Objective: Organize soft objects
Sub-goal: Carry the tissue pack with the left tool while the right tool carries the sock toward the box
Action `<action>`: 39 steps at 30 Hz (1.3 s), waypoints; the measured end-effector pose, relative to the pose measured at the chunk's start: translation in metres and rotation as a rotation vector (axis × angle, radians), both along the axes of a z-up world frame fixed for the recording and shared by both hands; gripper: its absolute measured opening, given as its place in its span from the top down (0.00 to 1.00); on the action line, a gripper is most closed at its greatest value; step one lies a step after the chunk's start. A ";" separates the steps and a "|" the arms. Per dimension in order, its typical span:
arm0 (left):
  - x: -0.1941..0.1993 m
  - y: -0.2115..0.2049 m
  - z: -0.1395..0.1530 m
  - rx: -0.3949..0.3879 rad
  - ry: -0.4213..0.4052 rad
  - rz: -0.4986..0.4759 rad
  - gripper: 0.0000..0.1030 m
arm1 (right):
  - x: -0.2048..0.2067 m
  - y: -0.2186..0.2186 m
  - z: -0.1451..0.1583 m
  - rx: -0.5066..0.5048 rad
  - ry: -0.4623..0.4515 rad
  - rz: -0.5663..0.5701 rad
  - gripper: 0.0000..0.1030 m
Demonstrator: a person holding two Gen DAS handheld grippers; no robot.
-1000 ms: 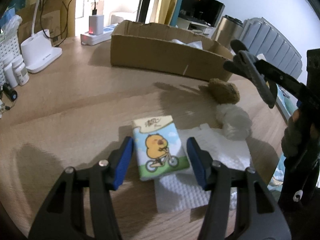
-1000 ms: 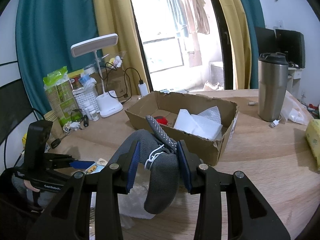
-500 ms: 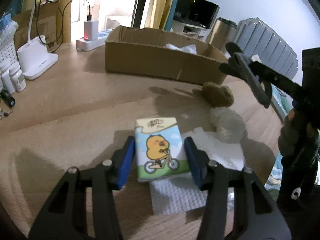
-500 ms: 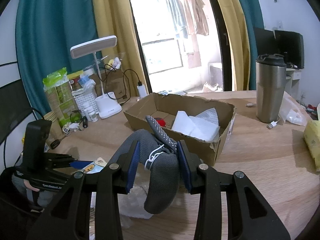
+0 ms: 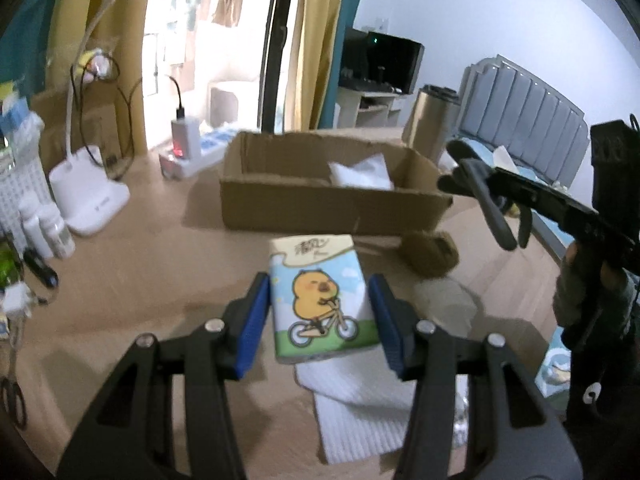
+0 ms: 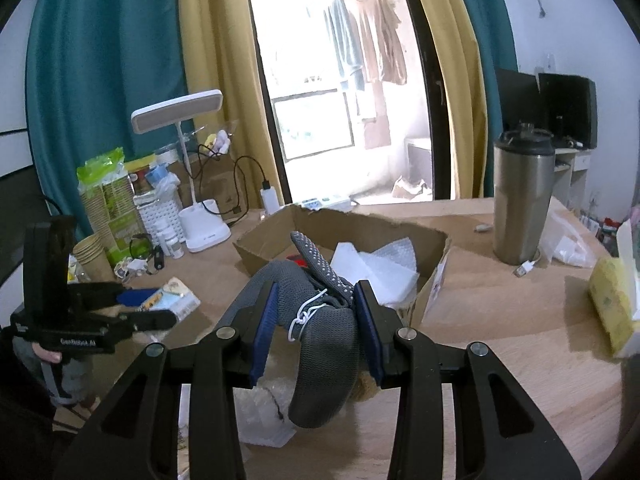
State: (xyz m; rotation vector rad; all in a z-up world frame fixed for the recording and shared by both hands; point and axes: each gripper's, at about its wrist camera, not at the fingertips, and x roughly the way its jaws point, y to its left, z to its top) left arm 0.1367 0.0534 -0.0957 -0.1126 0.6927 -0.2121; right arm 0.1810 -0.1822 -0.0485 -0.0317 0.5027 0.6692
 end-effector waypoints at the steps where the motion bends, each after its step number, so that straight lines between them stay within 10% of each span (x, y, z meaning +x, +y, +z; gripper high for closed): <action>1: 0.002 0.003 0.003 0.010 -0.010 0.002 0.50 | 0.001 0.000 0.001 -0.002 -0.006 -0.002 0.61; 39: 0.095 0.053 0.025 0.115 -0.148 0.013 0.49 | 0.051 0.028 0.014 -0.079 -0.061 -0.043 0.61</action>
